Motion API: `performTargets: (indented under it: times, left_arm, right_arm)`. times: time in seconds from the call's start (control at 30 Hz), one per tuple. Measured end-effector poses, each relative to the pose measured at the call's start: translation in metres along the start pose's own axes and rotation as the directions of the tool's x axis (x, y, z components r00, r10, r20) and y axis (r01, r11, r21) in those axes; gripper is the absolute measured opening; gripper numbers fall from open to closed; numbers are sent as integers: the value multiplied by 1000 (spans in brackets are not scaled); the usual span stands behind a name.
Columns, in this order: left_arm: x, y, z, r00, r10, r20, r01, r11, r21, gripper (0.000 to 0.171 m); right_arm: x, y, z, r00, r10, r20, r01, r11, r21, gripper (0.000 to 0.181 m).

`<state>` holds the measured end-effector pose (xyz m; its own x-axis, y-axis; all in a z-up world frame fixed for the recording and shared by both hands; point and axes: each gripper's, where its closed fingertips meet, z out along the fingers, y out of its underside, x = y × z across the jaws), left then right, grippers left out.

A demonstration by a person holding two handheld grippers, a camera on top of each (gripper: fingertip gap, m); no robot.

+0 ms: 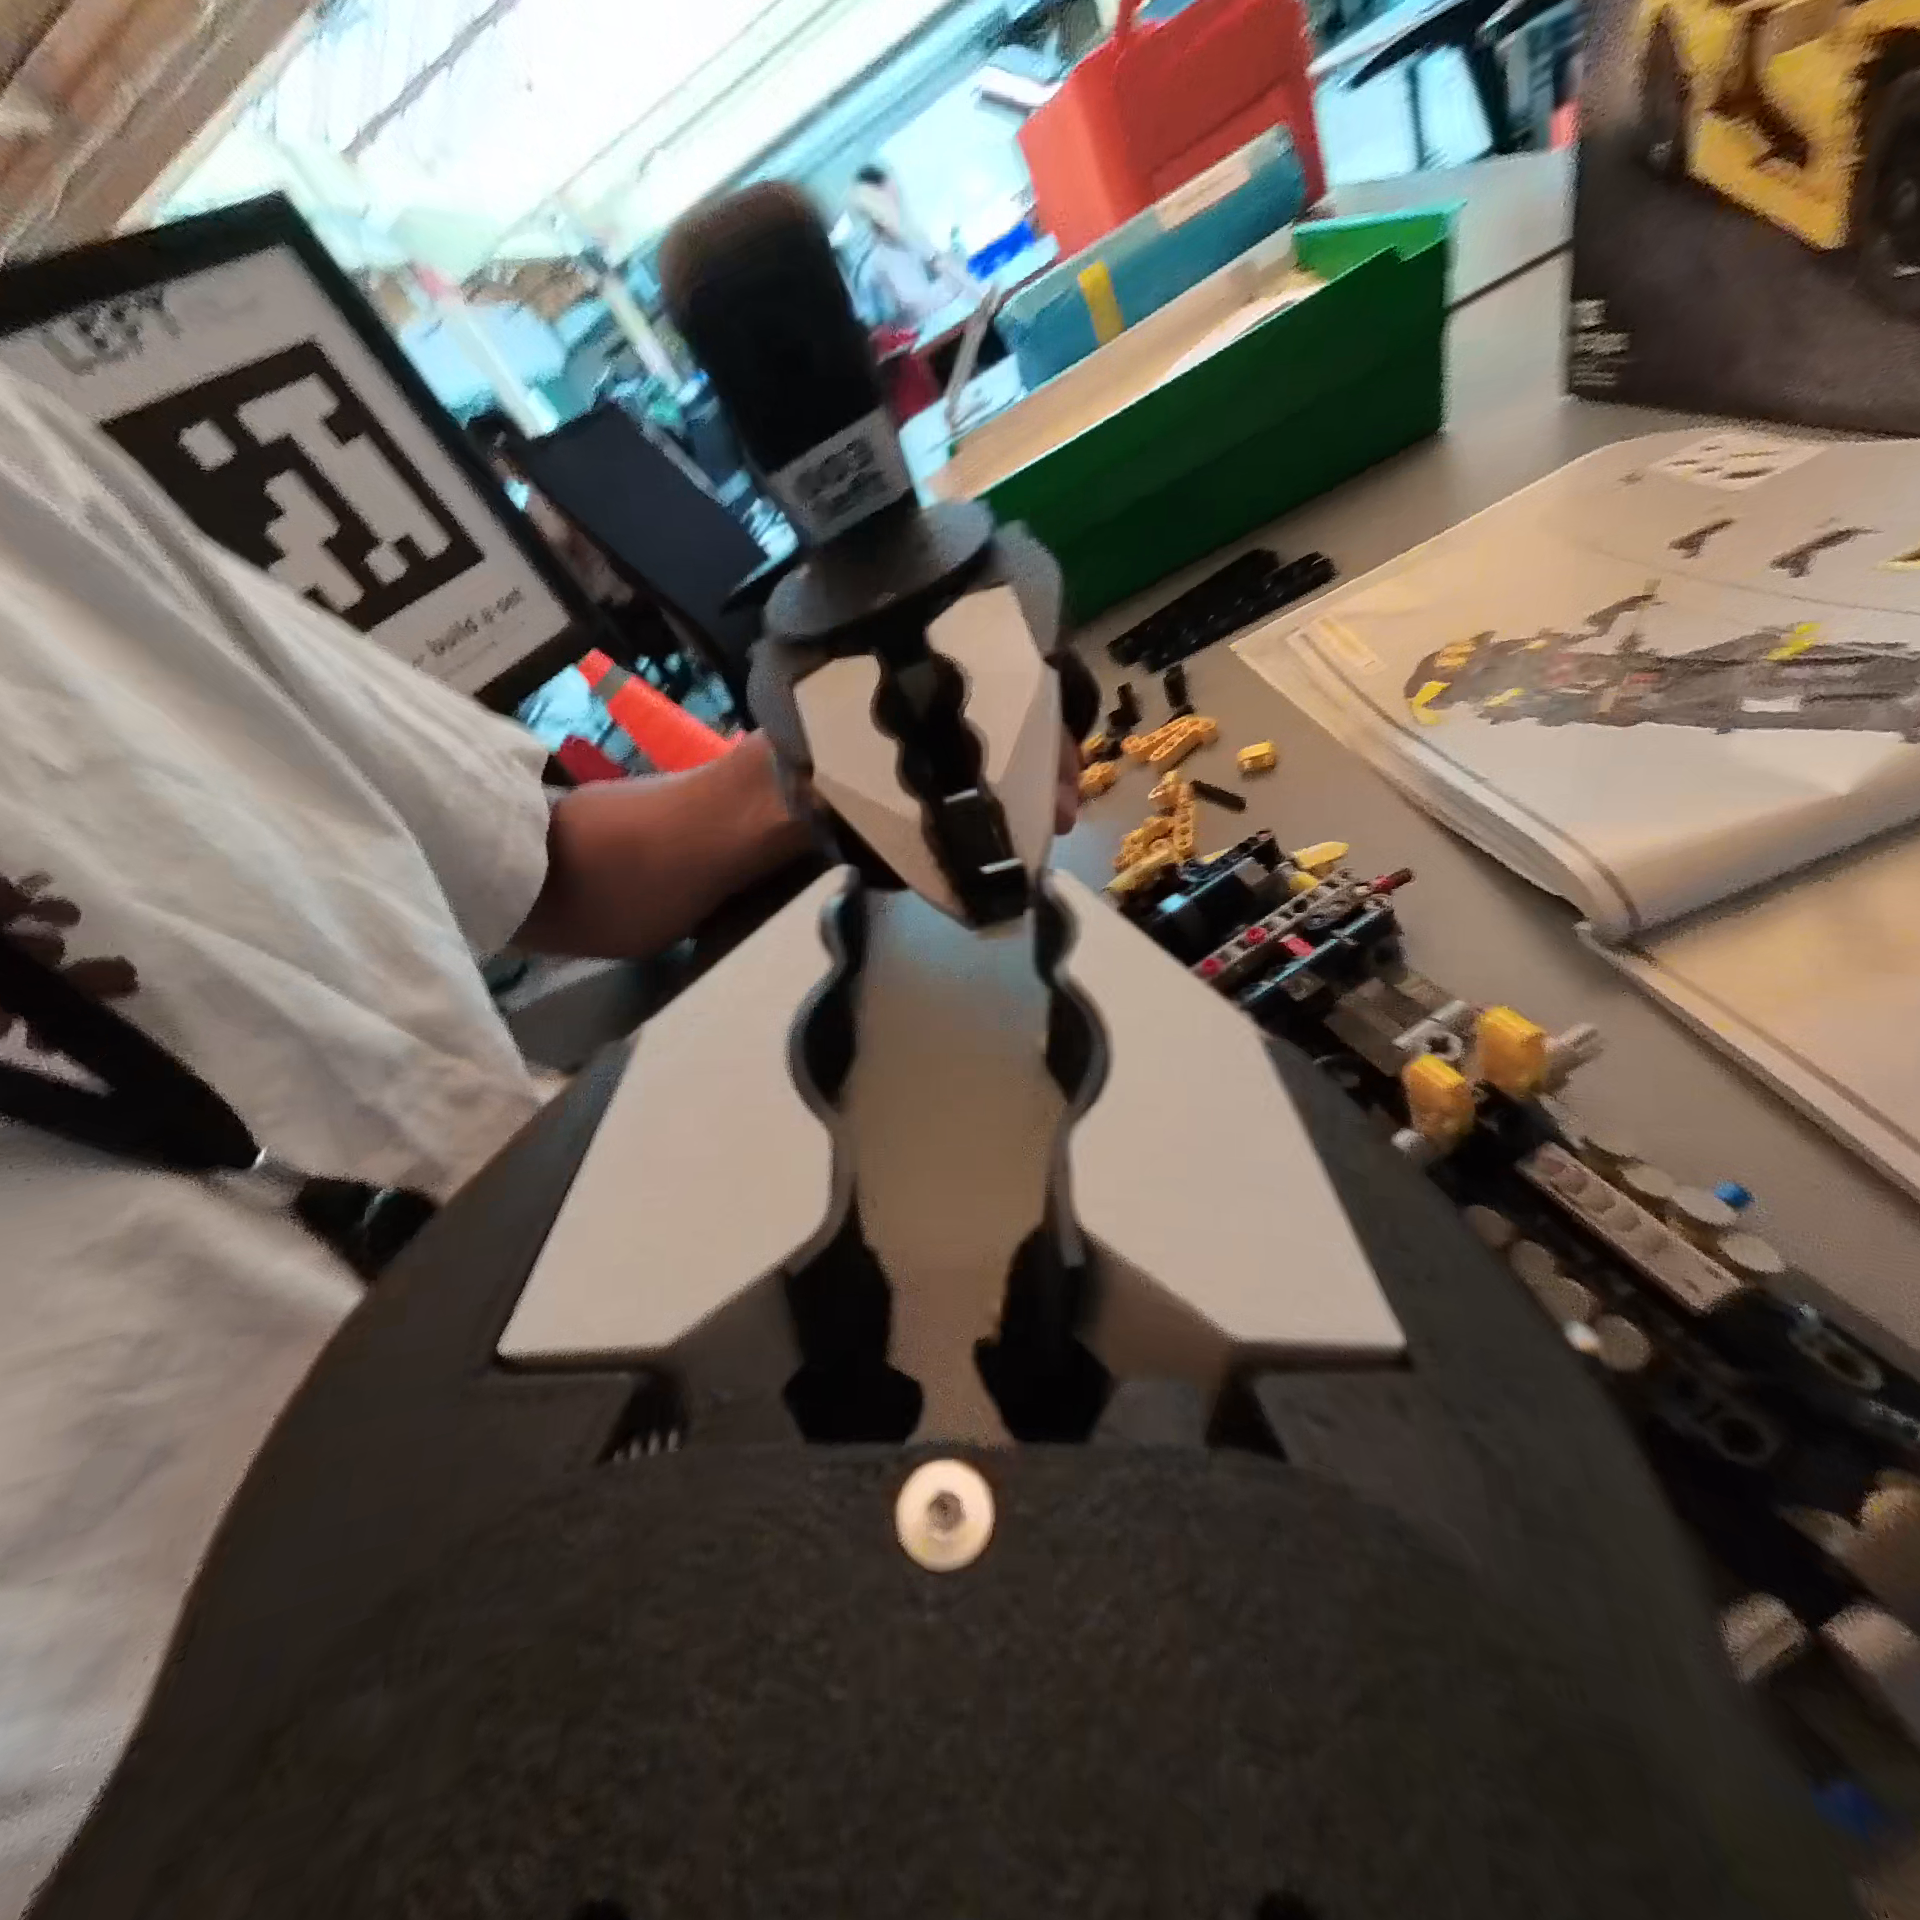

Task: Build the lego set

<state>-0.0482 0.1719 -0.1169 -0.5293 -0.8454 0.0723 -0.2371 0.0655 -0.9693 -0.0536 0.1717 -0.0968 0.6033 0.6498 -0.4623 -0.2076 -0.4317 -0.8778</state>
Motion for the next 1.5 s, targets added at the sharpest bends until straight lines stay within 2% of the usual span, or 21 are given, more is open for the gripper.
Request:
performTargets:
  times: [0.03,0.1,0.17,0.27,0.4,0.57,0.67,0.77,0.87,0.97,1.07,1.2,1.5]
  left_arm:
    - [-12,5,1,991,92,99,-88,995,-43,4]
    - [-27,9,0,912,319,258,-292,947,-136,4]
    - [-30,9,2,823,466,324,-418,884,-210,4]
    - [-30,7,5,754,552,356,-493,834,-249,5]
    - [-27,5,5,717,595,363,-536,804,-259,5]
    - [-30,4,4,678,620,394,-546,784,-295,5]
    - [-36,2,5,665,603,442,-523,797,-301,4]
    - [-38,1,6,679,570,464,-494,821,-286,5]
    - [-39,2,7,690,553,466,-476,833,-284,5]
    - [-37,0,8,673,577,462,-504,816,-285,5]
    - [-37,-2,6,615,634,470,-550,771,-321,5]
    - [-36,-1,5,565,684,462,-591,726,-352,5]
    - [-32,-1,7,566,683,461,-593,726,-348,5]
  right_arm:
    - [6,-3,-2,999,24,-45,-22,999,31,38]
    - [16,-6,-4,990,66,-123,-56,995,80,37]
    - [31,-7,-4,968,112,-224,-83,988,134,34]
    - [34,-3,2,961,145,-236,-114,983,142,24]
    - [37,-1,6,958,97,-270,-68,991,117,9]
    - [39,-4,7,953,78,-293,-41,991,130,7]
    - [43,-9,5,934,75,-349,-11,983,182,6]
    - [45,-11,5,923,104,-371,-12,970,241,6]
    - [46,-10,6,912,68,-404,34,970,241,6]
    - [43,-11,4,931,61,-359,25,973,231,7]
    - [41,-9,2,948,72,-310,-8,979,204,9]
    - [39,-7,4,948,29,-317,29,984,176,8]
    - [36,-2,7,968,77,-240,-35,984,175,8]
